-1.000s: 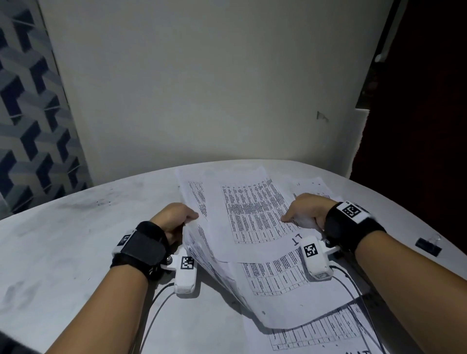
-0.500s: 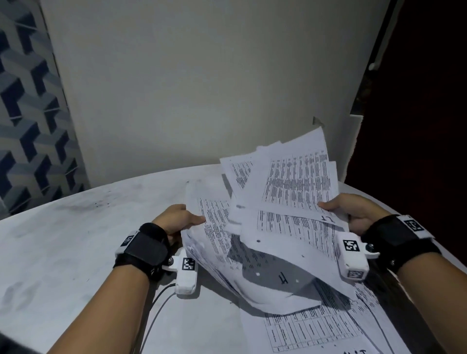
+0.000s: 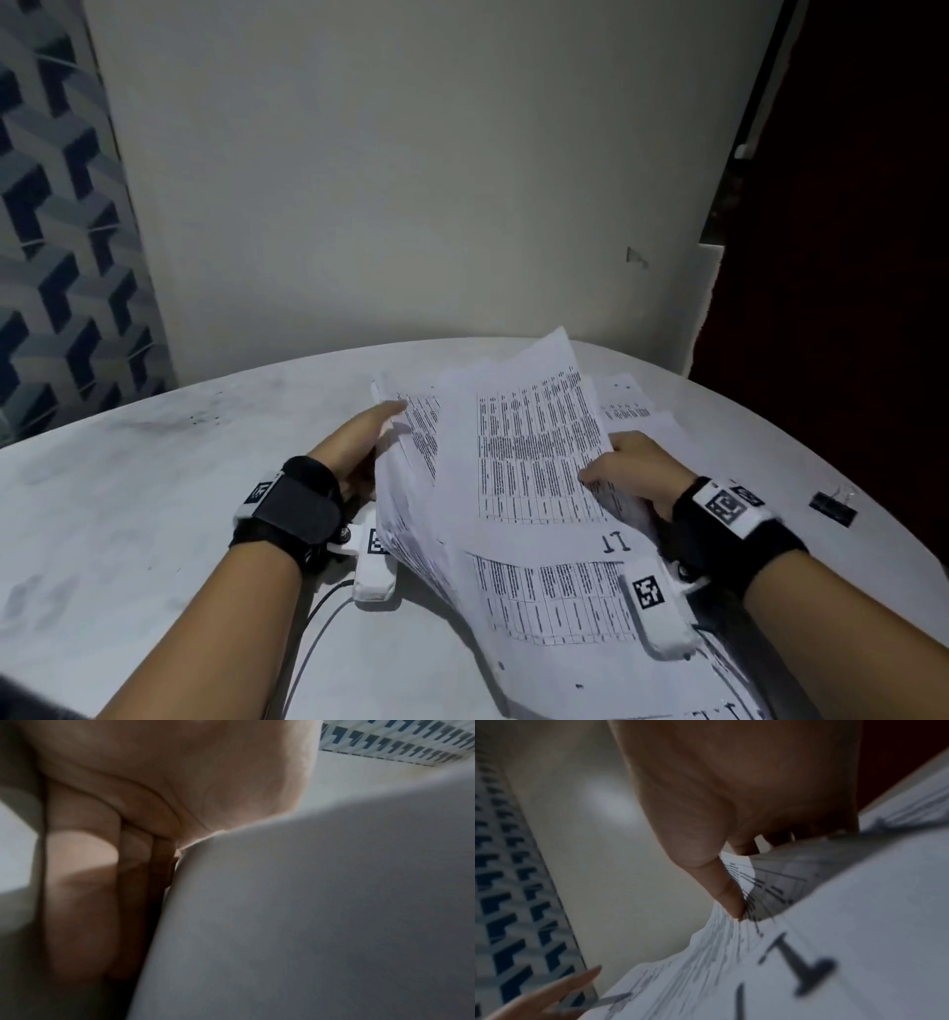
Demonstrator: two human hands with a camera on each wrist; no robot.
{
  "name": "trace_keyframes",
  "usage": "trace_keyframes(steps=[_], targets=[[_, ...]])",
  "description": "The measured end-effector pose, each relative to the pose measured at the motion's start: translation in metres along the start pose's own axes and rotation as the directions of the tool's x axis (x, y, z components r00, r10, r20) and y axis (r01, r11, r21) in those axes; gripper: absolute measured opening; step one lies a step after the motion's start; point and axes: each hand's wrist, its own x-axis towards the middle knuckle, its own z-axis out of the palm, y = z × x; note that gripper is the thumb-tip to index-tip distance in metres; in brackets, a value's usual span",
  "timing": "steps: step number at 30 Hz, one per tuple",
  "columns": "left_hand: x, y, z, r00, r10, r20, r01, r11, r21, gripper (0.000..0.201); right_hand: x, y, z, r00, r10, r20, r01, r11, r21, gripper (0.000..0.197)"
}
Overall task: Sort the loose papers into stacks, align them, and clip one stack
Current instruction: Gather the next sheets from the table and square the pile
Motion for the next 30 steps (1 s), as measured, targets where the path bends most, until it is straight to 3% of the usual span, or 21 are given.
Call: trace_keyframes(steps=[1,2,3,4,5,6,7,10,12,15,18,22,24,26,30], targets=[[-0.007,0.004,0.0,0.999,0.014,0.051,-0.017,0.998,0.064,0.03,0.002,-0.002,0.002,1.0,0.024,0.018,-0.024,1.0,-0.004,0.051],[-0.014,0.006,0.0,0.995,0.027,0.093,-0.038,0.992,0.121,0.038,-0.003,-0.007,0.004,0.998,0.048,0.051,-0.05,0.998,0.037,0.056],[-0.017,0.008,-0.001,0.992,0.032,0.118,-0.055,0.98,0.191,0.051,-0.003,-0.01,0.006,0.994,0.07,0.084,-0.075,0.996,0.054,0.044],[-0.018,0.009,-0.002,0.987,0.044,0.152,-0.077,0.971,0.224,0.056,-0.01,-0.015,0.008,0.987,0.097,0.125,-0.102,0.994,0.03,0.019],[-0.022,0.011,-0.001,0.981,0.069,0.179,-0.115,0.958,0.261,0.054,-0.007,-0.014,0.009,0.979,0.136,0.153,-0.137,0.991,-0.003,0.02],[-0.026,0.013,0.001,0.972,0.097,0.213,-0.156,0.947,0.282,0.05,-0.008,-0.017,0.009,0.979,0.137,0.153,-0.132,0.99,-0.048,0.041],[-0.026,0.014,0.002,0.967,0.119,0.227,-0.186,0.934,0.304,0.051,-0.008,-0.017,0.012,0.975,0.143,0.168,-0.138,0.99,-0.041,0.05],[-0.031,0.02,0.006,0.965,0.195,0.172,-0.246,0.899,0.361,0.069,-0.004,-0.018,0.018,0.976,0.123,0.177,-0.127,0.992,0.009,0.041],[-0.038,0.026,0.003,0.956,0.254,0.147,-0.289,0.897,0.335,0.075,-0.003,-0.019,0.022,0.981,0.038,0.192,-0.06,0.992,0.108,0.036],[-0.057,0.043,-0.006,0.927,0.352,0.129,-0.375,0.876,0.302,0.049,-0.005,-0.028,0.018,0.958,-0.098,0.268,0.016,0.955,0.295,0.057],[-0.078,0.067,-0.019,0.896,0.43,0.108,-0.443,0.855,0.269,0.027,-0.004,-0.043,0.012,0.879,-0.196,0.434,-0.07,0.848,0.525,0.06],[-0.101,0.098,-0.025,0.844,0.536,0.011,-0.518,0.809,0.278,0.023,-0.008,-0.076,0.01,0.797,-0.326,0.508,-0.097,0.761,0.641,0.08],[-0.109,0.113,-0.024,0.797,0.604,-0.006,-0.564,0.747,0.351,0.024,-0.014,-0.097,0.012,0.834,-0.374,0.405,0.046,0.779,0.625,0.065],[-0.11,0.125,-0.025,0.754,0.656,-0.033,-0.589,0.698,0.406,0.031,-0.019,-0.114,0.015,0.874,-0.451,0.181,0.294,0.788,0.54,0.047],[-0.103,0.146,-0.019,0.645,0.75,-0.149,-0.644,0.638,0.423,0.042,-0.041,-0.148,0.027,0.778,-0.608,-0.157,0.619,0.701,0.354,0.011]])
